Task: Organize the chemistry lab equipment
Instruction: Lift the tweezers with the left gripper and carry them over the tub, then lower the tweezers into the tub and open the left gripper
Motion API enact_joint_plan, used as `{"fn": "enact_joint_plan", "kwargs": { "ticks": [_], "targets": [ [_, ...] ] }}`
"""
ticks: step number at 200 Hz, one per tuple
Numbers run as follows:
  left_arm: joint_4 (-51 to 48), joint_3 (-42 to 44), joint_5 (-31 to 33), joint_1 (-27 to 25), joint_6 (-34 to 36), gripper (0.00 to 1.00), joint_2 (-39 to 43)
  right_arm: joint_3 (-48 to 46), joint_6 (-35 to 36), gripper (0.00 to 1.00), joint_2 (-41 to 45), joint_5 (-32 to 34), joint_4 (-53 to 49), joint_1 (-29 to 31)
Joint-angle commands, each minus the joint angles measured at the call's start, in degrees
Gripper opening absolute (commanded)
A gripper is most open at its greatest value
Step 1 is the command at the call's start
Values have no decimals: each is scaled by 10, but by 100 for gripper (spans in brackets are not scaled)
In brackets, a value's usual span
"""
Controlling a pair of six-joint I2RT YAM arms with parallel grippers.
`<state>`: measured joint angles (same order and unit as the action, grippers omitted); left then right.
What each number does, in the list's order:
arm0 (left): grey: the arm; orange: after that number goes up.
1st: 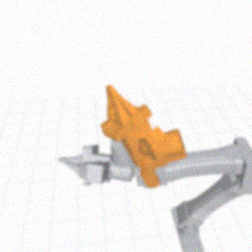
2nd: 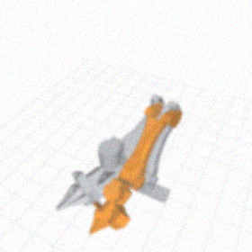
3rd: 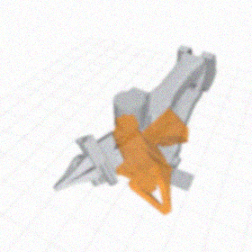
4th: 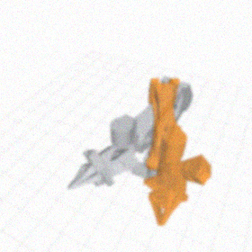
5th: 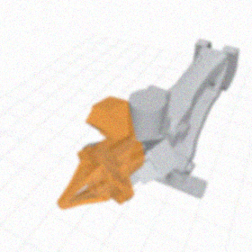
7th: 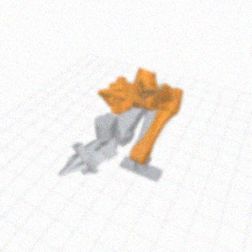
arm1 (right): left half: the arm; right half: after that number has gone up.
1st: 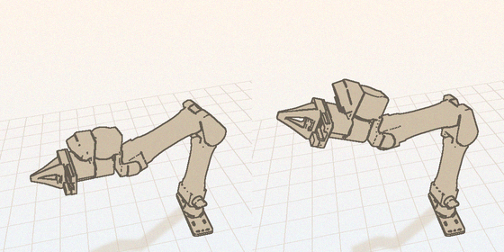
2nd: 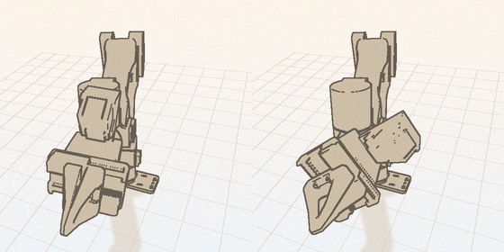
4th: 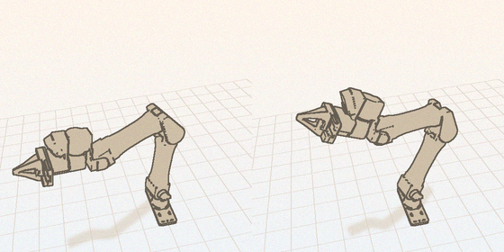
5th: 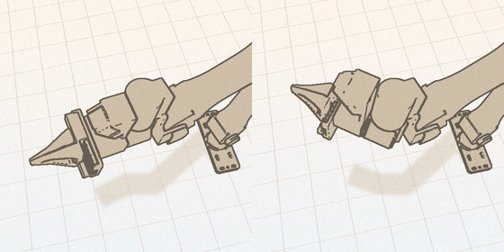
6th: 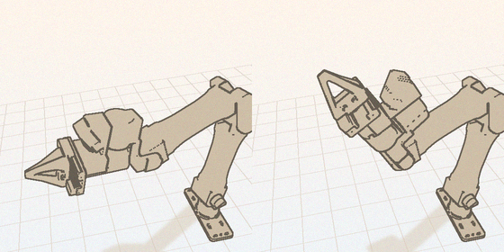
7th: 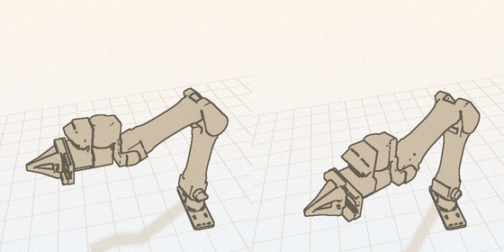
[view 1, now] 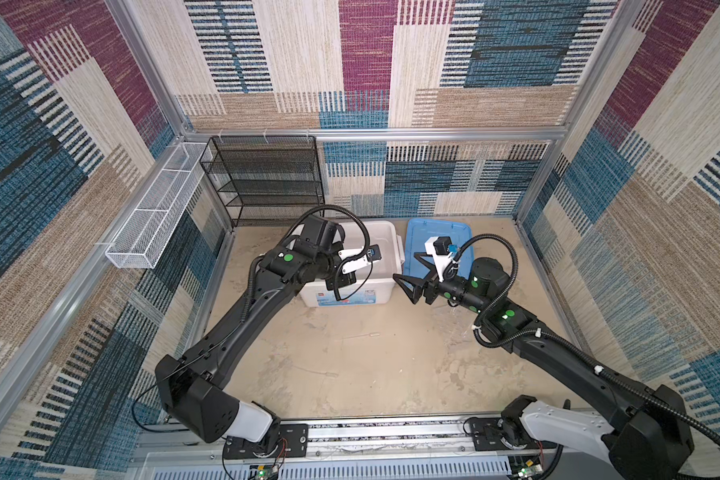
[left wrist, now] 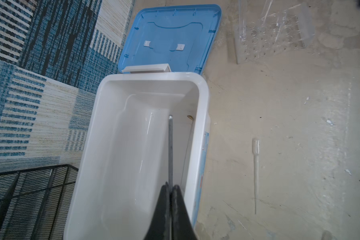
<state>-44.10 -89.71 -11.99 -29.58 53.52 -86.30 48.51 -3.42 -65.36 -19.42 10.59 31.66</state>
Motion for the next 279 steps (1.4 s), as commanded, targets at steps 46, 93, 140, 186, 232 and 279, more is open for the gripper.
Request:
{"fn": "enact_joint_plan", "kwargs": {
  "ticks": [46, 93, 140, 186, 232, 279],
  "targets": [
    [-74, -183, 27, 47, 156, 0, -190, 128, 43, 96, -77, -10, -82, -33],
    [-107, -280, 14, 79, 207, 0, -312, 162, 55, 96, -124, -18, -80, -53],
    [-127, -348, -12, 87, 232, 0, -392, 217, 82, 93, -199, -42, -103, -58],
    [-150, -411, -20, 99, 239, 0, -464, 284, 120, 91, -275, -47, -149, -59],
    [-150, -419, -22, 99, 238, 0, -489, 283, 135, 91, -289, -47, -132, -58],
    [-150, -406, -9, 97, 237, 0, -504, 273, 147, 91, -281, -53, -118, -58]
  ]
}}
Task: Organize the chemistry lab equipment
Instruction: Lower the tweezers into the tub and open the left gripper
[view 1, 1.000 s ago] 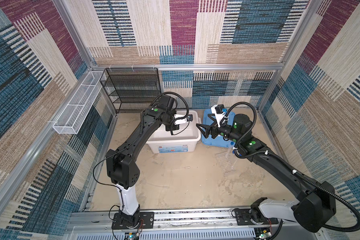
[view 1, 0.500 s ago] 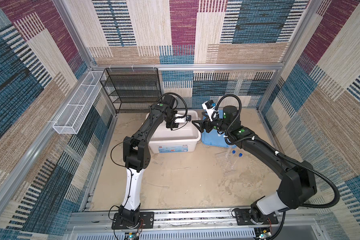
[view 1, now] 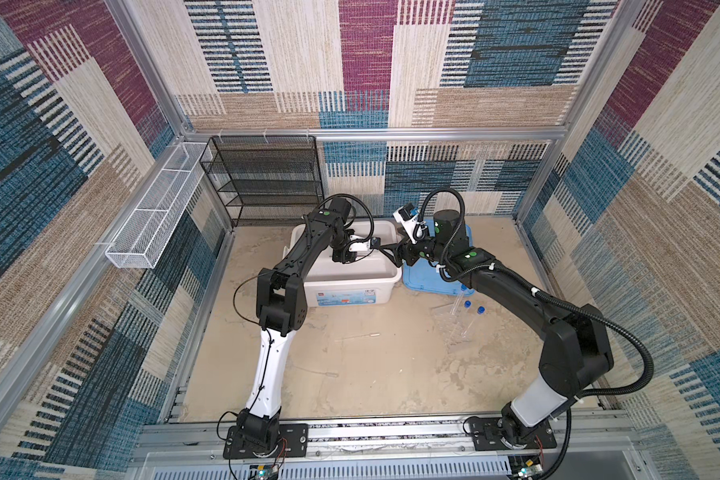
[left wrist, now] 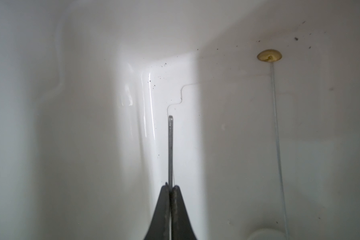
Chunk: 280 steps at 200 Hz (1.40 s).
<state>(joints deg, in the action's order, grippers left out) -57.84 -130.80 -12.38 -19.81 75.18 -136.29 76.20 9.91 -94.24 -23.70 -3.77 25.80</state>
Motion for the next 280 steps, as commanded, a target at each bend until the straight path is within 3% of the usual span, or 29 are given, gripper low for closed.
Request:
{"fn": "enact_joint_plan", "kwargs": {
  "ticks": [1, 190, 214, 280],
  "targets": [
    [-12, 5, -6, 0, 21, 0, -4, -5, 13, 91, 8, -10, 26, 0],
    [55, 80, 16, 12, -20, 0, -14, -5, -23, 91, 20, -34, 25, 0],
    [57, 83, 17, 10, -28, 9, -12, -2, -21, 91, 15, -31, 20, 0],
    [64, 112, 25, 10, -20, 11, -4, -4, -12, 91, 19, -16, 17, 0]
  ]
}}
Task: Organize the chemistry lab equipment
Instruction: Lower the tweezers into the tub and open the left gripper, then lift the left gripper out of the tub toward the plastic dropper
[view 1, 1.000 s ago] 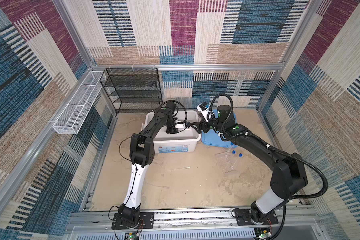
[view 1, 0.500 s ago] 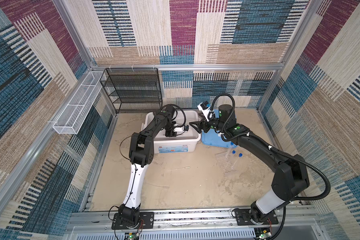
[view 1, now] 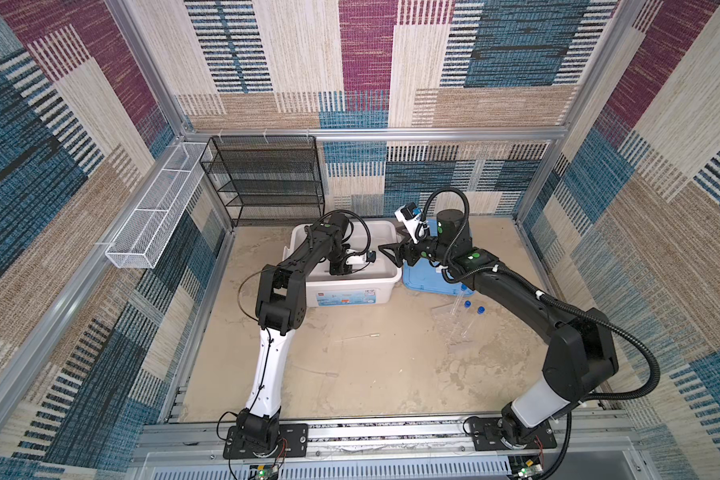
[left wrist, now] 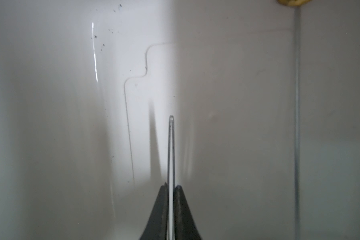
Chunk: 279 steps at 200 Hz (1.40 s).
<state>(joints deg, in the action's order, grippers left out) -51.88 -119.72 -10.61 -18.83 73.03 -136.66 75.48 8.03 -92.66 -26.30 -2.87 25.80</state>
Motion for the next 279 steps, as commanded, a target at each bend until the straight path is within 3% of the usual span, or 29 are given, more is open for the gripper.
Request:
{"fn": "enact_joint_plan", "kwargs": {
  "ticks": [1, 44, 95, 159, 218, 256, 279],
  "targets": [
    [4, 1, 7, 0, 1, 11, -1, 2, 7, 91, 3, 10, 8, 0],
    [15, 19, 9, 1, -4, 18, 6, -3, 6, 91, 8, 14, 6, 0],
    [18, 19, 12, 0, -16, 33, 20, -7, 7, 91, 18, 18, 2, 0],
    [20, 38, 0, 0, -19, 46, 93, -12, 5, 90, 37, 21, -5, 0],
    [24, 57, -4, -8, -49, 52, 196, -30, -2, 91, 88, 24, -8, 0],
    [68, 124, -22, -26, -107, 75, 311, -67, -13, 92, 145, 27, -16, 0],
    [85, 170, -55, -38, -160, 76, 386, -103, -31, 93, 190, 32, -17, 1]
  ]
}}
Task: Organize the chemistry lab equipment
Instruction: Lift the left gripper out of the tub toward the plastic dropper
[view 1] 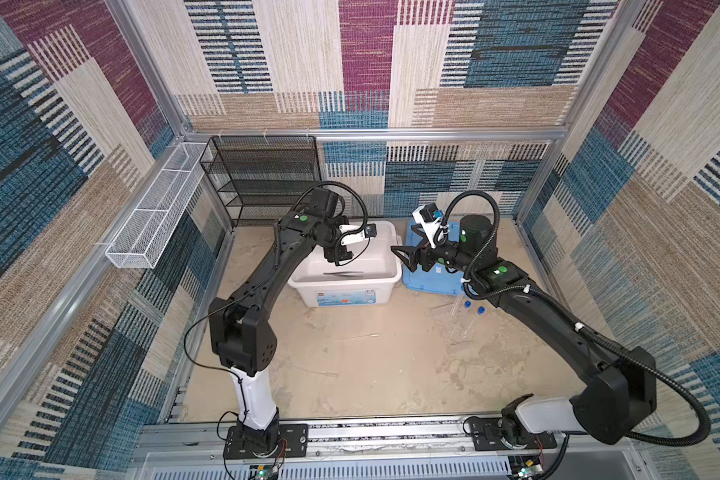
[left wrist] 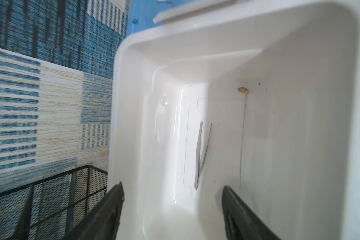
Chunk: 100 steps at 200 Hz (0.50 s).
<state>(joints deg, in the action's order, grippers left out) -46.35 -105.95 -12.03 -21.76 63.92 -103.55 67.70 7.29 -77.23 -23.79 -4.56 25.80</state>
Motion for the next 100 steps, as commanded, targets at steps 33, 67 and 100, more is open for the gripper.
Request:
{"fn": "enact_joint_plan", "kwargs": {
  "ticks": [33, 67, 100],
  "targets": [
    [89, 115, -31, -37, -200, 83, 150, -86, -54, 99, 116, 31, -6, 0],
    [157, 177, -76, -41, -460, 99, 221, -143, -92, 99, 192, 47, -26, 0],
    [162, 222, -145, -42, -663, 99, 261, -168, -106, 99, 225, -16, -57, 0]
  ]
}}
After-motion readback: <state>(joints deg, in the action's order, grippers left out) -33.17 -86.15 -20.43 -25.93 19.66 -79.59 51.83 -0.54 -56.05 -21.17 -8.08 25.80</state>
